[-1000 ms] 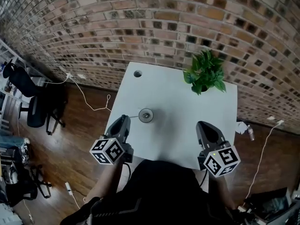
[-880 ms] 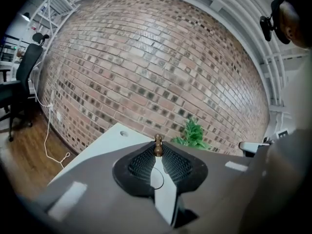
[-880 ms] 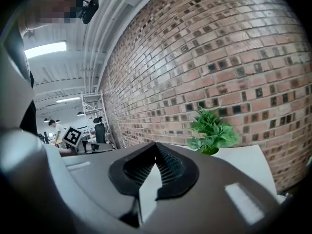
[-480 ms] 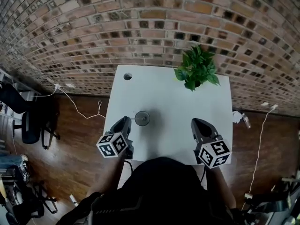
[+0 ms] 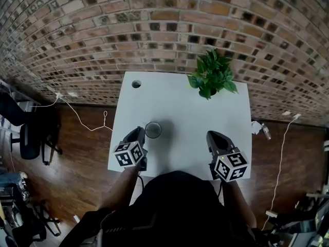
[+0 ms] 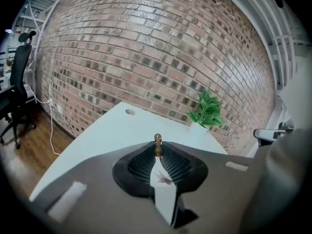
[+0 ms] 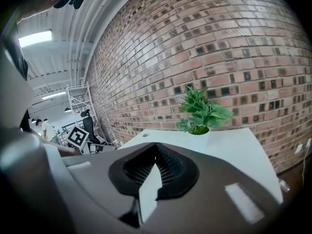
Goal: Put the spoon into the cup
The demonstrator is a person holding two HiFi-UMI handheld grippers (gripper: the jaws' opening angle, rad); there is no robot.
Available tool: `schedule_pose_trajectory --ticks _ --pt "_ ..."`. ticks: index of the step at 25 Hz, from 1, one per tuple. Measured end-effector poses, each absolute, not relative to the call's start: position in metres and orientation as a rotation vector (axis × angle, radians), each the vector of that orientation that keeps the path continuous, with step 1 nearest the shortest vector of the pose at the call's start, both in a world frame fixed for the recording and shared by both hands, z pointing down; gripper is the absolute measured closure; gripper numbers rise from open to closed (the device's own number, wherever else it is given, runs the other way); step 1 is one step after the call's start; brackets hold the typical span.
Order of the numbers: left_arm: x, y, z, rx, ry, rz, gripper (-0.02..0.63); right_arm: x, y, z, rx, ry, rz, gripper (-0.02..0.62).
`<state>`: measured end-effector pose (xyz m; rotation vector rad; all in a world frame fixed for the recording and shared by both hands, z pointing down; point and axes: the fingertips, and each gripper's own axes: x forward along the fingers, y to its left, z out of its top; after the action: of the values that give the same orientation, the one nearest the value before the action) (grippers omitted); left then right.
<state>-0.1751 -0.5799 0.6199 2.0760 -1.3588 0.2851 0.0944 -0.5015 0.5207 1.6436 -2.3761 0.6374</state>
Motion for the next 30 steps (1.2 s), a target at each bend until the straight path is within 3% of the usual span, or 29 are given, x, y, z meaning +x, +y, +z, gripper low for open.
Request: schedule_pose_trajectory --ticks 15,21,24,30 --pt "-0.163 -0.579 0.632 2.090 -1.432 0.381 0.566 0.119 -0.494 0.527 1.649 -2.379 0.690 0.589" --pt "-0.165 -0.572 0.625 2.090 -1.490 0.362 0.411 0.119 -0.488 0.516 1.591 -2.457 0.667 0.589" --pt "-0.167 -0.562 0.614 2.097 -1.534 0.341 0.368 0.125 -0.485 0.511 1.576 -2.478 0.641 0.589" --pt "-0.172 -0.524 0.572 2.090 -1.619 0.215 0.424 0.136 -0.474 0.497 1.525 -2.548 0.618 0.589"
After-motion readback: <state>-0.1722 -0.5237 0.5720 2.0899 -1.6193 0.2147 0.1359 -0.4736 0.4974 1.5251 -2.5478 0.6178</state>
